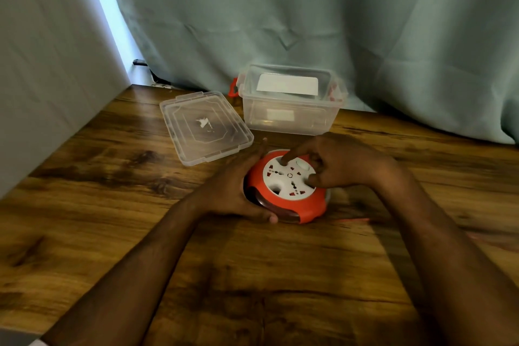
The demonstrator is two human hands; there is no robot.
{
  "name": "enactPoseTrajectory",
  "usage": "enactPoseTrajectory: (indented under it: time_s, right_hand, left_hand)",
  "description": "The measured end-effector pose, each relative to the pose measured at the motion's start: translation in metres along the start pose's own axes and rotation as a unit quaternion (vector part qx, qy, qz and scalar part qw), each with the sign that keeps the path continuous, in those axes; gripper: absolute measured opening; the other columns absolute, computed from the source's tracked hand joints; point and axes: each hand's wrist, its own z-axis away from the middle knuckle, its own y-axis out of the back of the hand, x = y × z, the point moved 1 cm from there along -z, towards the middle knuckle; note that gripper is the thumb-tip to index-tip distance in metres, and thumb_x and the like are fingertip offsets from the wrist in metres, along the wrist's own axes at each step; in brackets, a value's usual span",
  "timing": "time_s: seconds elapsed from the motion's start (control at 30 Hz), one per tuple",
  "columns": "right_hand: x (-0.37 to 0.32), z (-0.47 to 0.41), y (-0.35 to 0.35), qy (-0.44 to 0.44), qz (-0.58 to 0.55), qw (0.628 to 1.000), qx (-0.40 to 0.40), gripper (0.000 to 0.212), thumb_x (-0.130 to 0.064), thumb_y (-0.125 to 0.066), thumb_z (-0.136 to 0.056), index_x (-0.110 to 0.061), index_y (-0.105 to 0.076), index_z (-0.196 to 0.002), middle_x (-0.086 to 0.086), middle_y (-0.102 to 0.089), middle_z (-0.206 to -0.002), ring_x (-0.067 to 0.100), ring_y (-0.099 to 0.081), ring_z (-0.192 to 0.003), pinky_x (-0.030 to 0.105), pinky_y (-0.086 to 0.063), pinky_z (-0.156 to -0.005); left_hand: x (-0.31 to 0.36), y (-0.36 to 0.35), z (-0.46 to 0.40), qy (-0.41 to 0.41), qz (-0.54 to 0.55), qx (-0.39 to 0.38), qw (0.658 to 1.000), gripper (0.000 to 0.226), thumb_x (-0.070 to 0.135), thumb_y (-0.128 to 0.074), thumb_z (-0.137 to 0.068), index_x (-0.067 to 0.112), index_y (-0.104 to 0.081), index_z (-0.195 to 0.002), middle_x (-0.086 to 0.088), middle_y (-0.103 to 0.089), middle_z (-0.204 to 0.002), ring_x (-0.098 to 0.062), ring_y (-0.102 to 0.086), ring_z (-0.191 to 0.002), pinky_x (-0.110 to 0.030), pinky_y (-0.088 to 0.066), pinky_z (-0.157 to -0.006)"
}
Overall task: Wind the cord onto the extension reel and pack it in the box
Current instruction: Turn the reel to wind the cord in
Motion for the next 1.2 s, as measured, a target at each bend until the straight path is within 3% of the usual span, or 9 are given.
enactPoseTrajectory:
  time_s: [0.13,0.23,0.33,0.4,0.5,0.67,0.9,1.13,1.2]
  right_hand:
    - [0.005,0.0,-0.003,-0.008,0.003,1.0,-0.022,0.062,-0.044,-0.074,-0.087,-0.06,-0.048,-0.141,-0.014,-0.067,-0.124,0.007,-0.064,-0.091,0.032,-0.059,-0.072]
    - [0.003,0.001,0.0,-0.002,0.002,1.0,-0.027,0.061,-0.042,-0.073,-0.09,-0.058,-0.048,-0.143,-0.023,-0.064,-0.113,0.003,-0.059,-0.084,0.027,-0.054,-0.066]
    - [0.003,0.003,-0.001,-0.014,-0.013,0.999,-0.031,0.059,-0.043,-0.075,-0.088,-0.055,-0.051,-0.141,-0.023,-0.062,-0.12,0.003,-0.059,-0.091,0.025,-0.054,-0.071]
    - [0.002,0.004,0.002,-0.028,-0.012,0.999,-0.031,0.06,-0.046,-0.078,-0.085,-0.054,-0.053,-0.139,-0.018,-0.058,-0.132,0.005,-0.059,-0.096,0.026,-0.055,-0.074]
    - [-0.001,0.006,0.002,-0.043,0.014,0.999,-0.027,0.061,-0.052,-0.08,-0.08,-0.049,-0.056,-0.136,-0.023,-0.052,-0.107,0.004,-0.053,-0.084,0.022,-0.042,-0.065]
    - [-0.002,0.003,-0.003,-0.065,0.043,0.997,-0.002,0.067,-0.074,-0.076,-0.07,-0.036,-0.066,-0.125,-0.011,-0.063,-0.121,0.008,-0.056,-0.095,0.024,-0.044,-0.069]
    - [-0.011,-0.002,-0.009,-0.043,0.062,0.997,0.029,0.055,-0.081,-0.068,-0.071,-0.029,-0.05,-0.068,-0.008,-0.065,-0.075,0.008,-0.06,-0.067,0.024,-0.045,-0.06]
    - [-0.023,-0.007,-0.015,0.01,0.061,0.997,0.049,0.059,-0.067,-0.06,-0.09,-0.013,-0.07,-0.071,0.005,-0.077,-0.106,0.006,-0.056,-0.057,0.014,-0.035,-0.054]
    - [-0.019,-0.003,-0.01,0.011,0.052,0.998,0.04,0.05,-0.063,-0.061,-0.092,-0.017,-0.071,-0.075,-0.001,-0.076,-0.095,0.006,-0.059,-0.062,0.014,-0.035,-0.055]
  left_hand:
    - [-0.002,-0.001,0.001,-0.009,0.015,-0.008,1.0,0.146,0.053,-0.095,-0.058,0.038,0.006,-0.162,0.038,-0.013,-0.156,0.007,-0.025,-0.147,-0.011,-0.025,-0.117]
    - [-0.002,-0.002,0.0,-0.005,0.031,-0.01,0.999,0.15,0.051,-0.096,-0.057,0.036,0.011,-0.162,0.032,-0.015,-0.159,0.009,-0.025,-0.144,-0.004,-0.023,-0.111]
    - [0.001,-0.002,-0.001,-0.011,0.039,-0.002,0.999,0.146,0.047,-0.097,-0.056,0.039,0.003,-0.162,0.028,-0.027,-0.155,0.01,-0.032,-0.141,-0.003,-0.027,-0.11]
    - [0.003,-0.002,-0.001,-0.021,0.037,0.014,0.999,0.134,0.047,-0.098,-0.054,0.067,-0.003,-0.148,0.035,-0.034,-0.148,0.015,-0.038,-0.135,-0.004,-0.031,-0.108]
    - [0.005,-0.001,-0.001,-0.016,0.036,0.032,0.999,0.126,0.048,-0.099,-0.053,0.084,-0.004,-0.129,0.029,-0.039,-0.147,0.011,-0.041,-0.134,-0.005,-0.034,-0.107]
    - [0.005,-0.001,0.0,-0.016,0.048,0.038,0.998,0.121,0.048,-0.099,-0.053,0.079,-0.012,-0.131,0.035,-0.039,-0.143,0.016,-0.043,-0.131,-0.005,-0.039,-0.104]
    - [0.007,-0.002,0.0,-0.018,0.036,0.038,0.998,0.122,0.05,-0.098,-0.054,0.067,-0.014,-0.14,0.038,-0.036,-0.143,0.015,-0.042,-0.132,-0.01,-0.039,-0.108]
    - [0.008,-0.001,0.0,-0.022,0.045,0.037,0.998,0.118,0.047,-0.097,-0.057,0.074,-0.014,-0.137,0.039,-0.039,-0.142,0.015,-0.044,-0.132,-0.007,-0.039,-0.106]
    - [0.007,-0.001,0.0,-0.02,0.039,0.036,0.998,0.12,0.048,-0.097,-0.058,0.075,-0.011,-0.137,0.041,-0.037,-0.142,0.019,-0.042,-0.131,-0.004,-0.037,-0.105]
